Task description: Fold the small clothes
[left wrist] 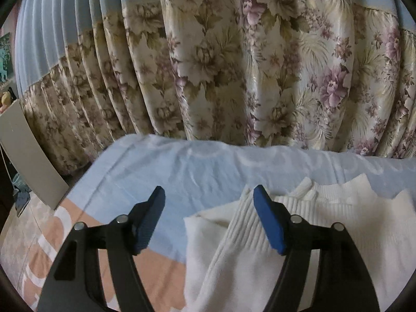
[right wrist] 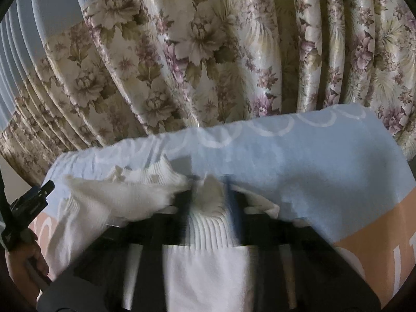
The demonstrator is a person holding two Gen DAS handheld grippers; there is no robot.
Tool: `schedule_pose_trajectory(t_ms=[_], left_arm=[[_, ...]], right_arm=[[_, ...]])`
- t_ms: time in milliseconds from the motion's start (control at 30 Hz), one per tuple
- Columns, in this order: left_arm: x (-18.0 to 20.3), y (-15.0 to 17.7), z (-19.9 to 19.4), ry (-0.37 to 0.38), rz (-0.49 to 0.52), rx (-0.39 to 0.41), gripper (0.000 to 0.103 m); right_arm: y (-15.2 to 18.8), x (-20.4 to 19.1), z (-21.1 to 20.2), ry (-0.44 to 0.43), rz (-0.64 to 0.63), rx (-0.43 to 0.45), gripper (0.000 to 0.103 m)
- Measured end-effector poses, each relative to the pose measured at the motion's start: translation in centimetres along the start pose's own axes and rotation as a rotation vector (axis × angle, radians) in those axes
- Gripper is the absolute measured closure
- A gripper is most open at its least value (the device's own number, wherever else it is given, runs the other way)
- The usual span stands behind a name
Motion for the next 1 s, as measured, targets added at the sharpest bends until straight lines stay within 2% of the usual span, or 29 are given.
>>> schedule_pose_trajectory(t_ms=[67, 300, 533, 733, 1000], left_arm=[[-0.4, -0.2, -0.5, 0.003, -0.004, 0.003, 0.032], [-0.6, 0.8, -3.1, 0.024, 0.025, 0.006, 0.032], [-0.2, 5.3, -5.6, 0.044, 0.079, -0.027, 0.032], [0.2, 8.5, -6.1, 0.048, 0.090, -0.069, 0.032], [-0.3, 9.3, -5.1, 0.049, 0.048, -0.106, 0.032]], right_arm=[[-0.6, 0.1, -0.7, 0.020, -0.006, 0.038, 0.034], [0.3, 0.7, -2.7, 0.056, -0.063, 0.028, 0.035], [4.6, 3.8, -4.6, 0.073, -0.070, -0.050, 0.035], [7.8, 4.2, -5.3, 0.056, -0.085, -0.099, 0.035], [8.4, 3.4, -4.6, 0.051, -0.096, -0.115, 0.035]])
Point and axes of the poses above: each gripper's, at about its wrist camera, not at the fingertips, and z roughly the way its jaws point, x to its right, y to its underside, the point moved 10 cm from there along z, roughly the way its jaws point, and after that the axes turned 11 degrees about x, right-handed, at the moved point
